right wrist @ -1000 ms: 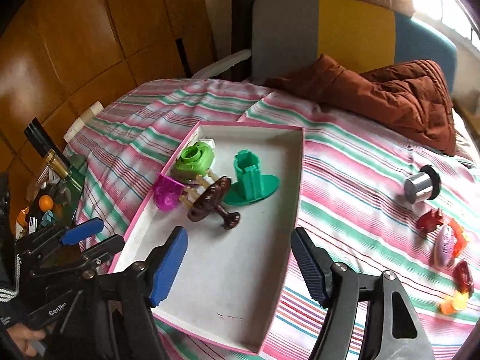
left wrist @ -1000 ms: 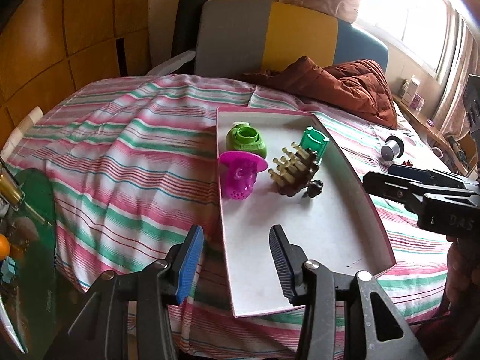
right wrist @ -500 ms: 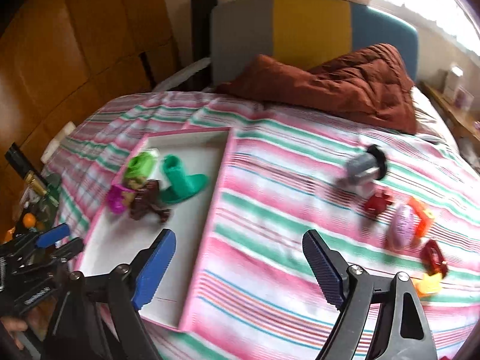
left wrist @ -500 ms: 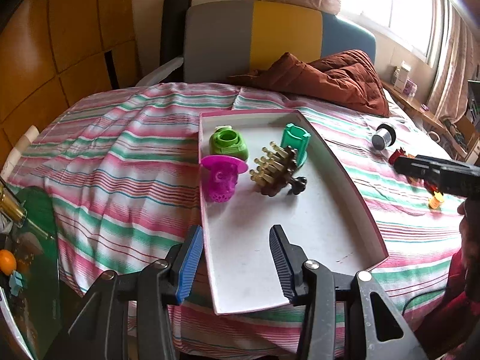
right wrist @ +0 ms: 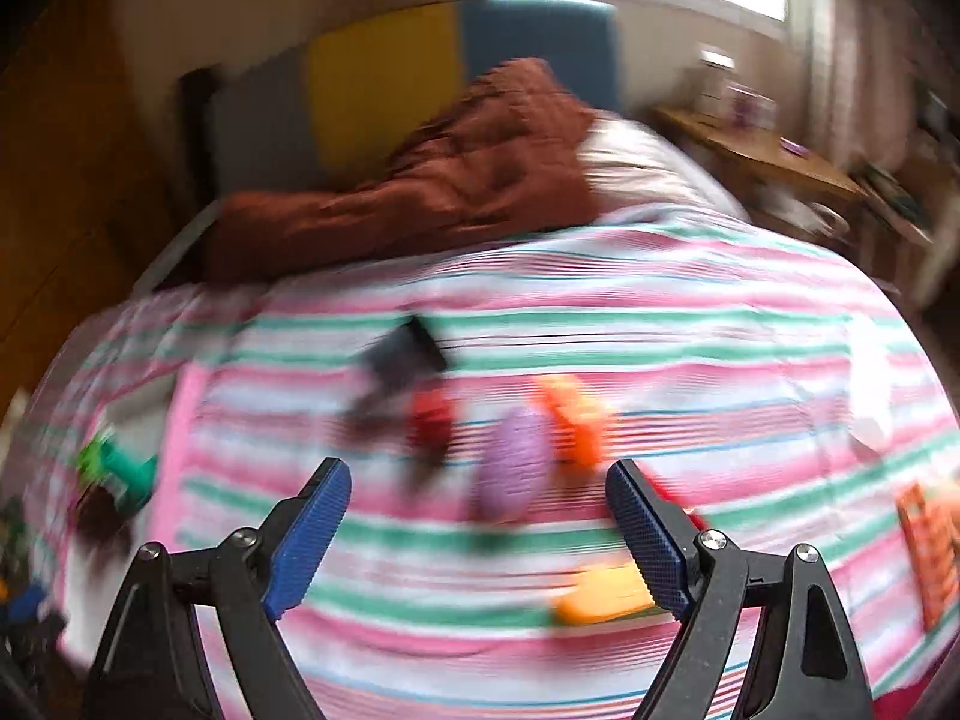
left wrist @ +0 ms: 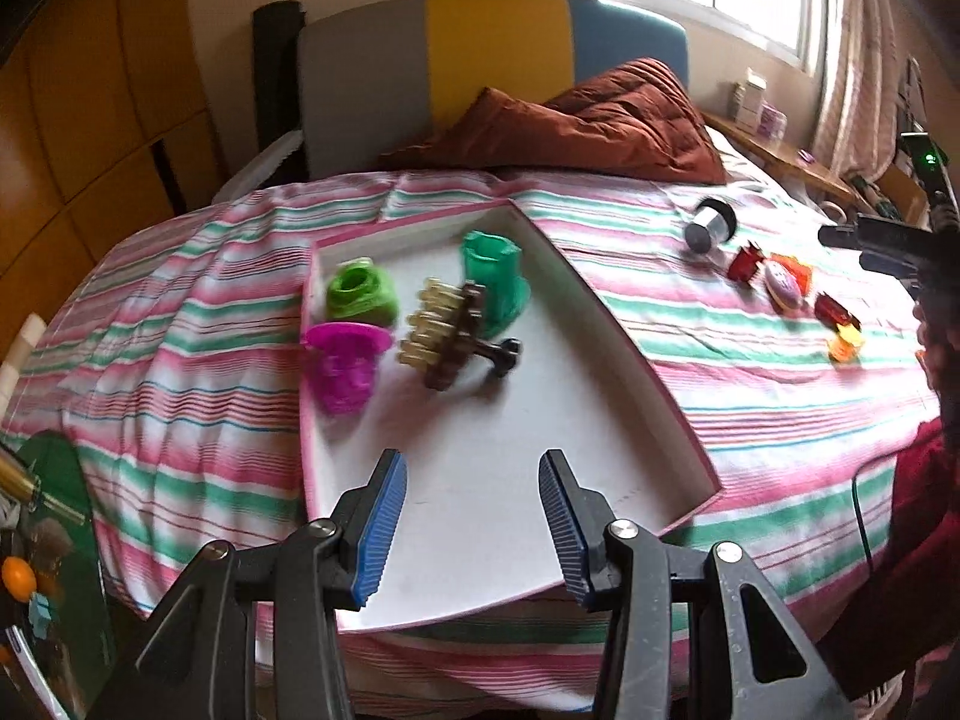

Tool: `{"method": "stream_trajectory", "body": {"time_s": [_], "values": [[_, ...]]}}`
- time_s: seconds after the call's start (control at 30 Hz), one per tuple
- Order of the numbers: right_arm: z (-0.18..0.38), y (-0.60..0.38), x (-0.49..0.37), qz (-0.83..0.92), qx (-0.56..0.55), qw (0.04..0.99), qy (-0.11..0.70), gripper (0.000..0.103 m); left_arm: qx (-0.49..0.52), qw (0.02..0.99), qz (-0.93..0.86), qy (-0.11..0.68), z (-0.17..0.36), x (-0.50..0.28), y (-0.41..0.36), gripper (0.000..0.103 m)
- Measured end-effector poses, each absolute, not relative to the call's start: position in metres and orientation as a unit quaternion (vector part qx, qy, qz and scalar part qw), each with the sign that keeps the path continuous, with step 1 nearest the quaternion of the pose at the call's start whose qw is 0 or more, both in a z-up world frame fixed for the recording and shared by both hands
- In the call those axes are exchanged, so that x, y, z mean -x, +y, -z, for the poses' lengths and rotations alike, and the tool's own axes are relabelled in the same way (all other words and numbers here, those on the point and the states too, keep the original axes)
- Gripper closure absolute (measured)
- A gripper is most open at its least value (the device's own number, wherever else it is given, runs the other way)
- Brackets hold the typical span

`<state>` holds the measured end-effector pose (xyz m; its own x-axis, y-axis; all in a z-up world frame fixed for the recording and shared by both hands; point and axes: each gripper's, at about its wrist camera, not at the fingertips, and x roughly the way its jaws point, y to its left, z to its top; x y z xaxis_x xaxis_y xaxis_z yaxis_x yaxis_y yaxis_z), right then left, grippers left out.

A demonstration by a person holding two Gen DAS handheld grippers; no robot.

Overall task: Organize rigid objects
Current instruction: 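Move both tools from the tray back toward the remaining toys, then grasp the clear black-lidded cup with the left gripper and lift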

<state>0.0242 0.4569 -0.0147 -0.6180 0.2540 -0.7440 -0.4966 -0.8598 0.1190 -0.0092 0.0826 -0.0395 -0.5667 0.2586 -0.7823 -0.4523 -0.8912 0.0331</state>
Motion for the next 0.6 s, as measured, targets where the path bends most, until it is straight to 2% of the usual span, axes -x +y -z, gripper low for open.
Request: {"method": "stream_trajectory", "body": {"time_s": [0.13, 0.27, 0.6], "values": [[0.028, 0.506, -0.051, -0.849, 0.365, 0.281, 0.258, 0.015, 0.418, 0.229, -0.871, 0.124, 0.037, 0.007, 0.1, 0.057], [0.026, 0.529, -0.072, -0.832, 0.331, 0.312, 0.319, 0.014, 0.411, 0.26, -0.864, 0.129, 0.029, 0.006, 0.127, 0.057], [0.029, 0.537, -0.078, -0.818, 0.33, 0.309, 0.356, 0.013, 0.427, 0.315, -0.839, 0.119, 0.023, 0.03, 0.201, 0.057]]}}
